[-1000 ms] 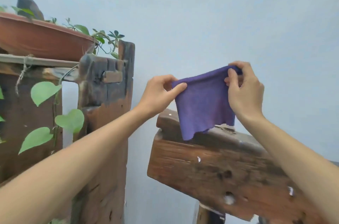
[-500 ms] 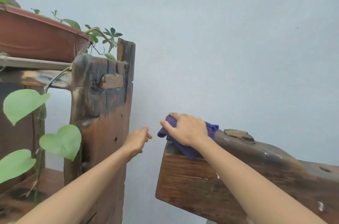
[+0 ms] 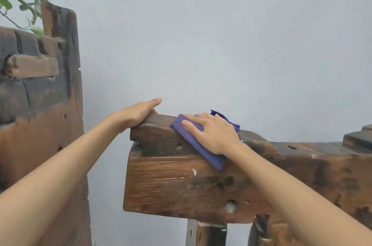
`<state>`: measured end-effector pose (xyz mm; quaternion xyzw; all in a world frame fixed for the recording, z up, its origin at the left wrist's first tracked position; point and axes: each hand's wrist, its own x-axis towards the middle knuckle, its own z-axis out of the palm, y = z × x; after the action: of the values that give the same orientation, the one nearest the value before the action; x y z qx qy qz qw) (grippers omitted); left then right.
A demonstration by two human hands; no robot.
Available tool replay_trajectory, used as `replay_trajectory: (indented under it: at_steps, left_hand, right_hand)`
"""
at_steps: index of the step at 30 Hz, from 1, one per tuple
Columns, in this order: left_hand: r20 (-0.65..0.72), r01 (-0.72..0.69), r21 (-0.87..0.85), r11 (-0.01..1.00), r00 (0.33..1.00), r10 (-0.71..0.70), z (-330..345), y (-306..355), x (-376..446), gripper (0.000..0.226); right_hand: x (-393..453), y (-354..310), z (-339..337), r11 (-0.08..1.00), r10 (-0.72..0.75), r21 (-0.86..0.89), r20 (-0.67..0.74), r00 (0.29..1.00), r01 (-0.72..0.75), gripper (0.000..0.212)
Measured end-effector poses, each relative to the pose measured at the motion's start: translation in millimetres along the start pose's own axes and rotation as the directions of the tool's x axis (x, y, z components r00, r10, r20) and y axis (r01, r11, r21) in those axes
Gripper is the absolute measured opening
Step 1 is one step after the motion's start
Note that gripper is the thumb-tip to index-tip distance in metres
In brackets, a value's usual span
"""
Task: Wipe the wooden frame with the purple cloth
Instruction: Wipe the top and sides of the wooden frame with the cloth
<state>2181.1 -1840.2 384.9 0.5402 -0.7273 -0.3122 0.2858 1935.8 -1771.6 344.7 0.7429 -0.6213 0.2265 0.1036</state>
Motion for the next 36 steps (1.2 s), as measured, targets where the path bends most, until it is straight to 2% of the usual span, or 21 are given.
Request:
replay_trajectory:
  at_steps: [3,5,8,12,15,18,20,23,25,29,33,34,36]
  left_hand:
    - [-0.024,-0.003,0.106,0.994,1.0,0.005,2,-2,5,0.056]
    - [-0.038,0.003,0.124,0.992,0.999,0.001,3,-1,6,0.052]
    - [-0.07,0.021,0.038,0.999,0.997,-0.019,5,-1,4,0.05]
    - [-0.076,0.053,-0.23,0.972,0.994,-0.072,9,-7,-2,0.04]
    - [-0.07,0.084,-0.447,0.891,0.989,-0.128,13,-9,-7,0.03]
    - [-0.049,0.086,-0.499,0.862,0.991,-0.126,15,-11,-9,0.027]
    - [-0.059,0.077,-0.509,0.857,0.991,-0.124,16,-9,-10,0.023]
    - [-0.068,0.089,-0.514,0.853,0.987,-0.144,18,-9,-12,0.015]
    - [-0.069,0.086,-0.53,0.844,0.987,-0.144,18,-11,-14,0.01]
    - [-0.068,0.074,-0.535,0.841,0.989,-0.13,19,-10,-16,0.01]
    - [-0.068,0.073,-0.555,0.829,0.989,-0.132,20,-12,-13,0.01]
    - [-0.065,0.073,-0.566,0.821,0.989,-0.134,21,-11,-12,0.01]
    - [-0.066,0.072,-0.57,0.818,0.989,-0.133,20,-14,-12,0.01]
  right_hand:
    - [-6,55,-12,0.987,0.146,0.043,0.14,0.979,-0.153,0.07]
    - [-12,90,-20,0.963,0.233,0.081,0.226,0.946,-0.257,0.065]
    - [-22,118,-27,0.931,0.33,0.086,0.221,0.918,-0.355,0.068]
    - [-35,114,-17,0.905,0.422,0.037,0.048,0.905,-0.424,0.054]
    - [-45,105,-3,0.887,0.457,0.064,-0.254,0.852,-0.456,0.053]
    - [-68,94,34,0.906,0.398,0.146,-0.616,0.68,-0.398,0.047]
    - [-82,85,63,0.908,0.396,0.224,-0.736,0.55,-0.355,0.048]
    - [-85,67,101,0.864,0.481,0.327,-0.762,0.434,-0.382,0.048]
    - [-82,47,119,0.833,0.535,0.387,-0.744,0.4,-0.395,0.05]
    - [-77,-13,156,0.792,0.598,0.444,-0.703,0.384,-0.42,0.053]
    - [-50,-80,165,0.701,0.709,0.584,-0.629,0.319,-0.409,0.055]
    - [-43,-95,165,0.709,0.703,0.583,-0.633,0.324,-0.397,0.057]
    - [-35,-123,168,0.792,0.61,0.512,-0.693,0.385,-0.332,0.06]
